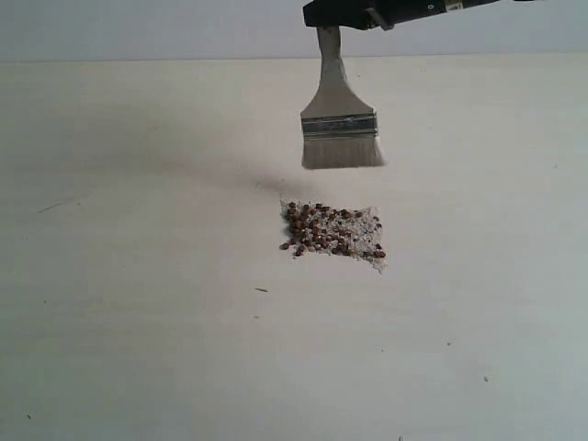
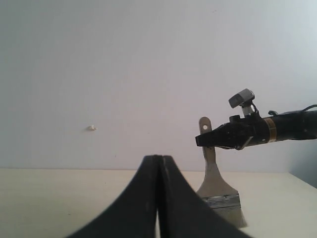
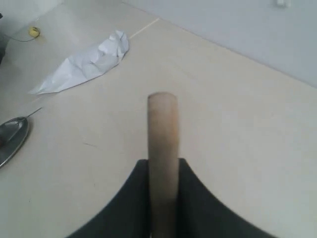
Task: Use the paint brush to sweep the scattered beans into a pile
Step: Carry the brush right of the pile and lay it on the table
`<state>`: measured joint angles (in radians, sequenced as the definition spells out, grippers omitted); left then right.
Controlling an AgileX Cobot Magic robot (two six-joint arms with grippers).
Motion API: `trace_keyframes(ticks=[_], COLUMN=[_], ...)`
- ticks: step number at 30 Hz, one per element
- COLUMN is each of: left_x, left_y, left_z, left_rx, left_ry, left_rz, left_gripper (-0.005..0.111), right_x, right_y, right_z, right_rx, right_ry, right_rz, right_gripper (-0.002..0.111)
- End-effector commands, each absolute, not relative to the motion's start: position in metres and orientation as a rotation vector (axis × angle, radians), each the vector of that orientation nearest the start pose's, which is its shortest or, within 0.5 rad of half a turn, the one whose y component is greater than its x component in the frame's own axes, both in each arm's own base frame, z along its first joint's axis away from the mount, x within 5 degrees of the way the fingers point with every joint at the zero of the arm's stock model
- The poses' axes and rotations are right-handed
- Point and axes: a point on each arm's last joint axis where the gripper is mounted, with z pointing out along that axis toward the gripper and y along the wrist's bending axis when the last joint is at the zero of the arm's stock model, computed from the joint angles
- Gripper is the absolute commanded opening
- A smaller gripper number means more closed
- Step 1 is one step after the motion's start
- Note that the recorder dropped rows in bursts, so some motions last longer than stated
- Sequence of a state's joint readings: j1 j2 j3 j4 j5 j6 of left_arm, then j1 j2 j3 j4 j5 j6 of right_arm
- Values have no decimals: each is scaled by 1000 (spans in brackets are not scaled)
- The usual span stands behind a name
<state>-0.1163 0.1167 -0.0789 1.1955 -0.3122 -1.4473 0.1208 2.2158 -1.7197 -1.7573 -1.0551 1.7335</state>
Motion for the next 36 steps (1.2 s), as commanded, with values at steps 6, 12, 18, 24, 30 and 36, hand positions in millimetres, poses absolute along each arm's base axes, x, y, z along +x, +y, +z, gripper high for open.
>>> trace_keyframes(ticks=[6, 12, 18, 24, 30, 36], left_x=[56, 56, 56, 56, 56, 56], left_y=[-33, -33, -33, -33, -33, -33], left_z=[242, 242, 242, 242, 242, 242], left_rx=[134, 134, 134, 134, 134, 134], left_ry=[1424, 1424, 1424, 1424, 1424, 1424], left_rz=[-522, -522, -522, -522, -522, -522], left_gripper=[0, 0, 0, 0, 0, 0], right_x=[394, 336, 295, 286, 295, 312], right_y=[113, 99, 70, 48, 33, 29], right_z=[280, 312, 298, 269, 232, 171], right_rx=[-649, -532, -256, -196, -177, -124], right_ry=[1960, 1955, 2048, 2158, 2239, 2374], right_rz=[925, 835, 761, 986, 1164, 1194], right_gripper=[0, 0, 0, 0, 0, 0])
